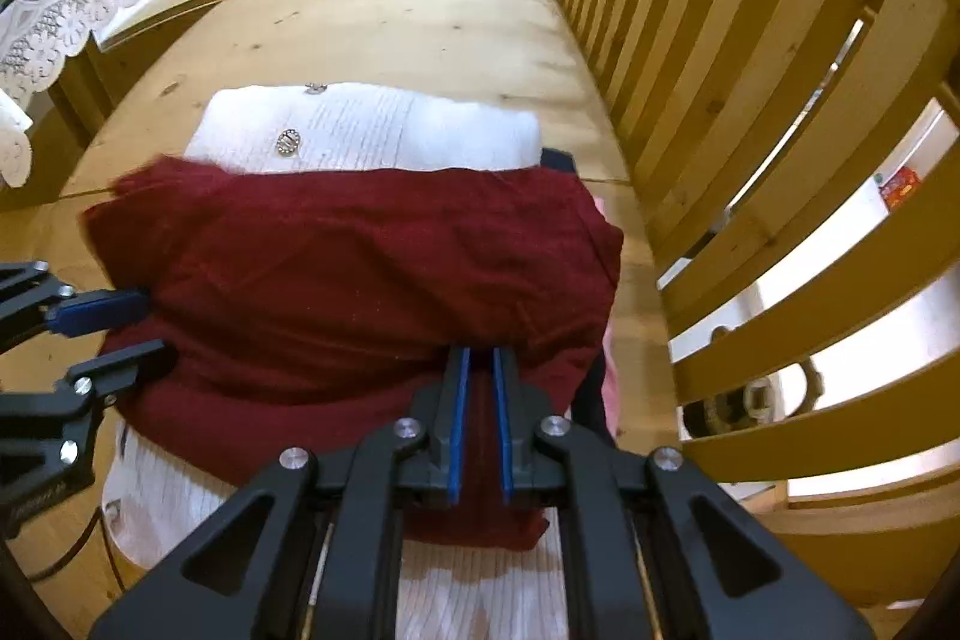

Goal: Fold clothes
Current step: 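Smooth the T-shirt flat on the stack with both tools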

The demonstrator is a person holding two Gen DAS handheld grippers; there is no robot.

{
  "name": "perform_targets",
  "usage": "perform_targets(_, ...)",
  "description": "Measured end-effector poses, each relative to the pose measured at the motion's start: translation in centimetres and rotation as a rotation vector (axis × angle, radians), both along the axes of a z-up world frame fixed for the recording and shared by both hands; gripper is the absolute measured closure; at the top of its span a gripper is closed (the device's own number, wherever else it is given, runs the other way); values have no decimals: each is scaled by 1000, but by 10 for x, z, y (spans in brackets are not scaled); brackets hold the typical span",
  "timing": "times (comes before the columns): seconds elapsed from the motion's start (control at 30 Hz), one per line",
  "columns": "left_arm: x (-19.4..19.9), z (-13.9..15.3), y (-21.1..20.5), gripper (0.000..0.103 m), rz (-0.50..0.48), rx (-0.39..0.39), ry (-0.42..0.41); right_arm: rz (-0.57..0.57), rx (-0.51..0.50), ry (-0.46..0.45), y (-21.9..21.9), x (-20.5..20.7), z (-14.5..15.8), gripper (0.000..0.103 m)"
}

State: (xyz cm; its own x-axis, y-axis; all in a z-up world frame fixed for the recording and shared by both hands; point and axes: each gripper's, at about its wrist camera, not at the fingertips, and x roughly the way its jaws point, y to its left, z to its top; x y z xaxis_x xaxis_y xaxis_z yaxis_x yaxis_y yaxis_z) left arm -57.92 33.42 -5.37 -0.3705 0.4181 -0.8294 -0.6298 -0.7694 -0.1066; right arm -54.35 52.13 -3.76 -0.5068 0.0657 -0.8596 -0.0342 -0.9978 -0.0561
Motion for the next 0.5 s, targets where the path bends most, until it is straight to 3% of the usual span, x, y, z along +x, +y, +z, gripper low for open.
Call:
perform_targets(0.07,1,15,-7,76,-4,47,3,6,-9,27,-1,4,12,95)
perform_targets(0.13,6,37,-8,76,-22,69,80,2,-20,107,2,7,31,95)
perform_targets(0.23,-1,54,-3,76,-36,136,84,19,3,106,-6,-4,30,94)
perform_targets(0.3,-12,48,6,76,-35,136,68,30,18,105,-11,-12,30,94)
perform_targets(0.4,-35,30,24,74,11,51,94,14,67,90,-13,-35,13,94)
perform_targets(0.5,-65,8,17,74,135,76,17,-55,91,52,-2,-55,-8,94)
